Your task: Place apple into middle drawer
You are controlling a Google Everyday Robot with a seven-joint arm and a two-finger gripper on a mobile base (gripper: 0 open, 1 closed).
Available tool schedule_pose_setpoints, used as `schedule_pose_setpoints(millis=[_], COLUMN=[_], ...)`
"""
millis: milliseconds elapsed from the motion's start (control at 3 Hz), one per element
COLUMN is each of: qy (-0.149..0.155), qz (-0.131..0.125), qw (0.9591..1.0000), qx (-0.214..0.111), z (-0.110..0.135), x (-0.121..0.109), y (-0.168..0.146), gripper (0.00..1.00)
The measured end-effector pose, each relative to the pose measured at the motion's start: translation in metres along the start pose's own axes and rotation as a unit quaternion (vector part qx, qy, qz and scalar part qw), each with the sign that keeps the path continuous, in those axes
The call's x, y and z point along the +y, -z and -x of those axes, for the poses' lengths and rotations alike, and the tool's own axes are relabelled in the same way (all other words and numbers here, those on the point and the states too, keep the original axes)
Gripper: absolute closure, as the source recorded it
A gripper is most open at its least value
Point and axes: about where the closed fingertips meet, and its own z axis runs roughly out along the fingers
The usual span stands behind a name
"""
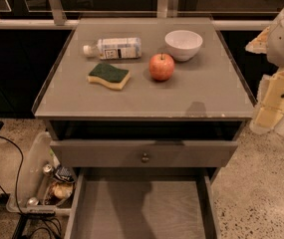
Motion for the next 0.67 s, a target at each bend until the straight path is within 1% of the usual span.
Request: schedule_pose_setpoints(millis=[333,667], qy=[0.003,0.016], qz=[-0.004,-0.011], qw=[1.0,0.9995], qx=[-0.003,-0.023], z=[0.005,0.029], x=[-0.002,-0.013], y=[0.0,-0.014], gripper=[0.0,0.0])
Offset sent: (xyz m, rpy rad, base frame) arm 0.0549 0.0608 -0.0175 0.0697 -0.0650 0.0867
